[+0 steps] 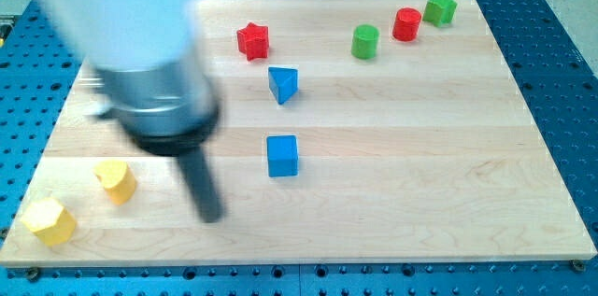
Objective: Move the cube diagonally to the heart
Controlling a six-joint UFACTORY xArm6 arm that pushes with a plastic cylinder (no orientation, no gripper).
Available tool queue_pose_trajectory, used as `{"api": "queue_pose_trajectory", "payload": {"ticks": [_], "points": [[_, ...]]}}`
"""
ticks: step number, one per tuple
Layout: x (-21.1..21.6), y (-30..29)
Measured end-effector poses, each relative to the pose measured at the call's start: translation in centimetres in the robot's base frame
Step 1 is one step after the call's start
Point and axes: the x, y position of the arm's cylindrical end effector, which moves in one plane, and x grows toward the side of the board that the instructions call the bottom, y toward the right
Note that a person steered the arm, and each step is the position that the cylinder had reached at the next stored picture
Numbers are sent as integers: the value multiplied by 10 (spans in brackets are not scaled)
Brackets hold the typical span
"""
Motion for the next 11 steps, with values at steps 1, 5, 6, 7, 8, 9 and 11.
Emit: {"api": "queue_pose_trajectory", "payload": {"ticks": [1, 5, 6, 7, 8, 9, 11], "points": [[-13, 88], [-47, 81], [-75, 69], [-74, 32], [-57, 55], [-62, 25], [-44, 4]]}}
